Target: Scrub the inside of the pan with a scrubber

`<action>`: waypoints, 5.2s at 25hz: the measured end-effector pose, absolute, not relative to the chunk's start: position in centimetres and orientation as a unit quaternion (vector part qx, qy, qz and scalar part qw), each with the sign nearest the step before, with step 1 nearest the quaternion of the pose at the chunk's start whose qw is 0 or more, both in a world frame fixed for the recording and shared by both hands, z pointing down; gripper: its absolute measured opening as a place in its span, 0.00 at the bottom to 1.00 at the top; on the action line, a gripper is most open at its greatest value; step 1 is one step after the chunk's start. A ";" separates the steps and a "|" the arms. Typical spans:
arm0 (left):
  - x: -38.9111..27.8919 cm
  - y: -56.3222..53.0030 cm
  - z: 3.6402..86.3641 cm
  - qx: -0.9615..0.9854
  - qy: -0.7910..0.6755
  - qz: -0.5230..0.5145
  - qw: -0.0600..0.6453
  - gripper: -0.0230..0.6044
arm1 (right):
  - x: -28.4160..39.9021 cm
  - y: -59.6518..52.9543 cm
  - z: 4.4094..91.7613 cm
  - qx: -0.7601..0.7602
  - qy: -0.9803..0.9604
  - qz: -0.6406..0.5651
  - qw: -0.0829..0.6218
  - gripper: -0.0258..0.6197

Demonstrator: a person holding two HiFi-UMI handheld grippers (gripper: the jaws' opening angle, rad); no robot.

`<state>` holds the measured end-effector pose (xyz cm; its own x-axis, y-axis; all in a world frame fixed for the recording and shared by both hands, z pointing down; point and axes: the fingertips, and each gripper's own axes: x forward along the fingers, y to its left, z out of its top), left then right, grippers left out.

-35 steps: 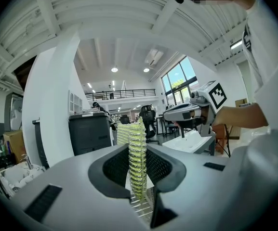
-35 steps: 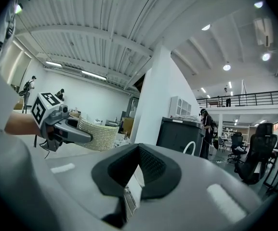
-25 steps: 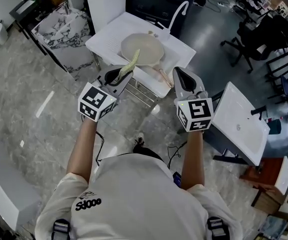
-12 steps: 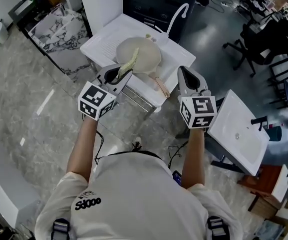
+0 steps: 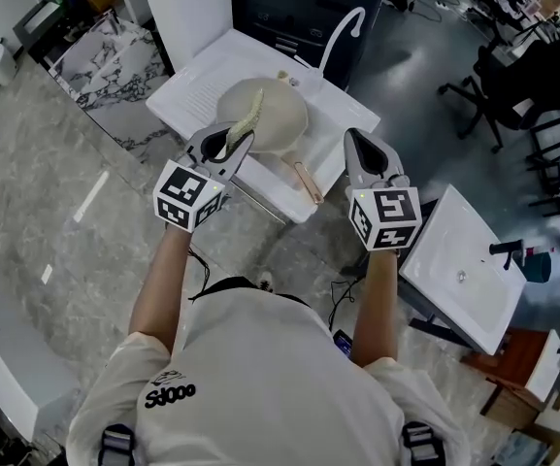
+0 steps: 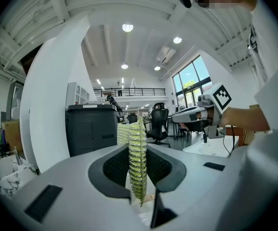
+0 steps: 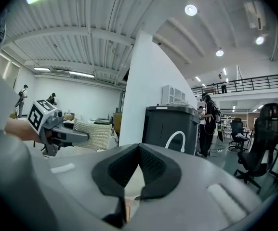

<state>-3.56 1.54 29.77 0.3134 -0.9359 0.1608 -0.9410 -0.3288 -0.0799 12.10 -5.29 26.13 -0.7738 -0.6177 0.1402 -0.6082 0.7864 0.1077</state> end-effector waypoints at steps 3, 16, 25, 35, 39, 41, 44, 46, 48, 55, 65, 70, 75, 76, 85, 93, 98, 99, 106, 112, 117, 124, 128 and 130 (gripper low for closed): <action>-4.0 0.7 30.8 0.804 -0.586 0.103 0.024 0.15 | 11.9 -5.7 27.3 0.319 -0.942 -0.026 0.097 0.05; -6.3 -3.9 34.1 0.812 -0.568 0.123 0.055 0.15 | 9.4 -8.6 30.4 0.307 -0.944 0.002 0.120 0.05; -10.2 -10.7 37.6 0.822 -0.541 0.163 0.073 0.15 | 7.4 -13.1 31.9 0.360 -0.924 0.024 0.129 0.05; -12.3 -16.1 42.7 0.840 -0.492 0.191 0.128 0.15 | 6.2 -16.6 33.9 0.408 -0.901 0.064 0.137 0.05; -13.2 -18.0 44.6 0.842 -0.477 0.204 0.146 0.15 | 5.3 -17.7 34.2 0.422 -0.894 0.070 0.137 0.05; -13.6 -18.9 45.8 0.842 -0.472 0.211 0.155 0.15 | 4.8 -18.0 34.7 0.425 -0.891 0.072 0.142 0.05; -14.0 -20.1 47.6 0.843 -0.462 0.223 0.165 0.15 | 4.1 -18.3 35.7 0.431 -0.886 0.079 0.154 0.05; -14.3 -20.9 49.0 0.843 -0.455 0.231 0.171 0.15 | 3.7 -18.4 36.4 0.438 -0.881 0.082 0.161 0.05; -14.4 -21.7 50.5 0.843 -0.448 0.238 0.179 0.15 | 3.5 -18.4 36.8 0.445 -0.876 0.085 0.166 0.05; -14.1 -23.8 54.0 0.842 -0.428 0.258 0.202 0.15 | 3.1 -18.4 38.2 0.459 -0.864 0.094 0.185 0.05; -14.7 -24.8 58.7 0.820 -0.434 0.301 0.222 0.15 | 2.8 -17.7 39.9 0.473 -0.853 0.101 0.196 0.05; -15.2 -25.4 60.7 0.807 -0.439 0.324 0.226 0.15 | 3.4 -17.2 40.7 0.481 -0.848 0.115 0.193 0.05; -14.7 -25.6 61.7 0.800 -0.444 0.331 0.230 0.15 | 4.4 -16.9 42.7 0.480 -0.844 0.143 0.191 0.05; -14.6 -25.7 61.9 0.799 -0.446 0.330 0.232 0.15 | 4.5 -17.0 42.8 0.480 -0.844 0.144 0.190 0.05; -12.6 -26.3 62.9 0.798 -0.434 0.334 0.253 0.15 | 3.6 -17.2 43.5 0.463 -0.855 0.138 0.190 0.05; -11.0 -27.2 64.4 0.803 -0.413 0.338 0.266 0.15 | 4.6 -17.5 44.1 0.483 -0.843 0.133 0.199 0.05; -10.7 -28.2 65.1 0.803 -0.415 0.334 0.269 0.14 | 5.2 -17.6 44.7 0.489 -0.837 0.143 0.202 0.05; -10.6 -28.3 65.2 0.802 -0.415 0.333 0.270 0.14 | 5.3 -17.6 44.8 0.489 -0.836 0.145 0.203 0.05; -10.1 -28.5 65.6 0.803 -0.413 0.330 0.274 0.14 | 5.8 -17.3 45.6 0.492 -0.830 0.158 0.208 0.05; -8.8 -28.2 66.1 0.810 -0.393 0.332 0.281 0.14 | 5.7 -17.1 45.7 0.495 -0.828 0.161 0.210 0.05; -7.2 -27.8 66.2 0.818 -0.373 0.331 0.287 0.14 | 6.1 -16.9 45.4 0.501 -0.824 0.161 0.211 0.05; -4.8 -27.2 66.0 0.837 -0.341 0.316 0.288 0.14 | 6.7 -16.6 45.9 0.506 -0.819 0.168 0.211 0.05; -3.4 -26.7 65.7 0.848 -0.324 0.307 0.285 0.15 | 6.7 -16.3 46.0 0.504 -0.820 0.170 0.210 0.05; -3.0 -26.5 65.5 0.852 -0.317 0.303 0.286 0.15 | 6.6 -16.2 46.0 0.503 -0.821 0.170 0.210 0.05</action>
